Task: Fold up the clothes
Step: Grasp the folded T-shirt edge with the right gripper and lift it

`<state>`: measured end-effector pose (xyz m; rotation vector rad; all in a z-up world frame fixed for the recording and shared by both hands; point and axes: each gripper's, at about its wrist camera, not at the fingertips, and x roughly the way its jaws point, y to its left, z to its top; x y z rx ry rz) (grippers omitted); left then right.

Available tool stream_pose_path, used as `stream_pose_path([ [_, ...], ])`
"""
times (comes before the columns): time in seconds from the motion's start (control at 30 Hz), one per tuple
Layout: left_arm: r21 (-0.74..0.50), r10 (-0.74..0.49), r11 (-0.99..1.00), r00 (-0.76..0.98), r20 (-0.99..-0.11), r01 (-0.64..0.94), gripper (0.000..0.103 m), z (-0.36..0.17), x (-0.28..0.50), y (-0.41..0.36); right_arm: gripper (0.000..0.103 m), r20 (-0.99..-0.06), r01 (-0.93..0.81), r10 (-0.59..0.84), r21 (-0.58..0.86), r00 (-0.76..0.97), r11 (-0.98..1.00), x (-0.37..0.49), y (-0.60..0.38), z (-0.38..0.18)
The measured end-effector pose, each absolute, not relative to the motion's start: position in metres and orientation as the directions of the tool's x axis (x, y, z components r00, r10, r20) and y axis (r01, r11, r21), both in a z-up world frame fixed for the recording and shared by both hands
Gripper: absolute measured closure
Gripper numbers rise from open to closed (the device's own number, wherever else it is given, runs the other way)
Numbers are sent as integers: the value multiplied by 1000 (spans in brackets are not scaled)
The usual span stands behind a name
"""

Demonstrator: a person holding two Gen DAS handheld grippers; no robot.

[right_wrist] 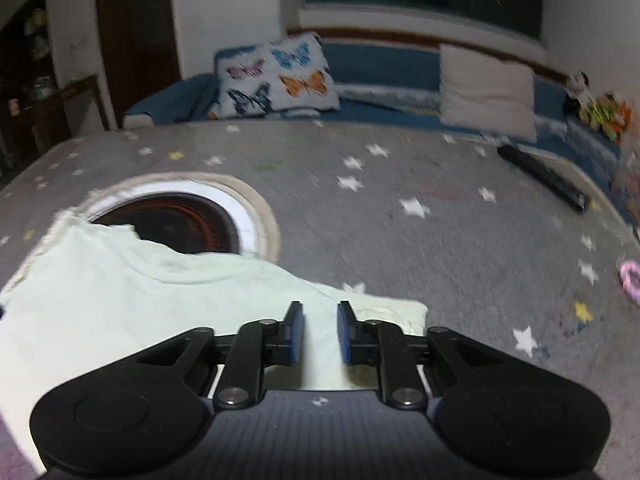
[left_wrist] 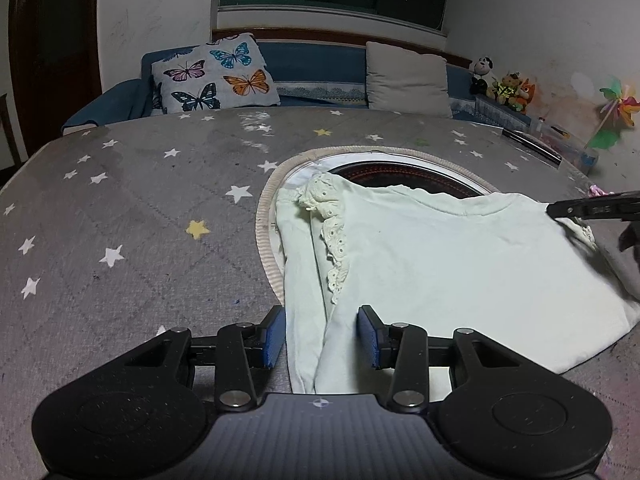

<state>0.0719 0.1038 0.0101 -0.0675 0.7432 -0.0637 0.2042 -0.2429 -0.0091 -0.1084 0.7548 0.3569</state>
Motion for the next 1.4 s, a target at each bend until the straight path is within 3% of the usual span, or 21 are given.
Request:
stream_pose_path([
  [0.23,-89,-73,996,755,-651,19,59,20,60,108,92,-679,-342,287,56,676,938,209,-237,-4],
  [0.4,-105,-63,994,764,-643,-6,45,26,44,114,92,-697,-342,262,26,668,939,213,-227,-11],
  [0.67,-174,-87,984,723,-685,-47,45,15,36,116,89,-682,-420,360,84,637,903,195,-199,17],
  [0.77,-186,-96,982,722,-686,-46,47,14,35,114,89,-684,-478,407,96,605,873,188,-178,27],
  [0.9,-227,-128,973,730,-672,-38,78,18,33,113,82,-698,-552,466,120,544,825,181,-145,37],
  [1.0,-258,-148,966,741,-655,-35,89,22,32,112,80,-710,-595,509,157,486,788,177,-117,43],
  [1.2,-312,-194,950,775,-601,-4,91,37,29,105,68,-732,-647,575,244,365,722,175,-60,47],
  [1.27,-321,-210,947,781,-588,12,91,41,30,101,59,-743,-660,579,253,336,707,176,-40,46],
  [1.4,-335,-243,941,787,-566,49,92,48,32,92,59,-771,-684,569,251,286,684,177,-8,43],
])
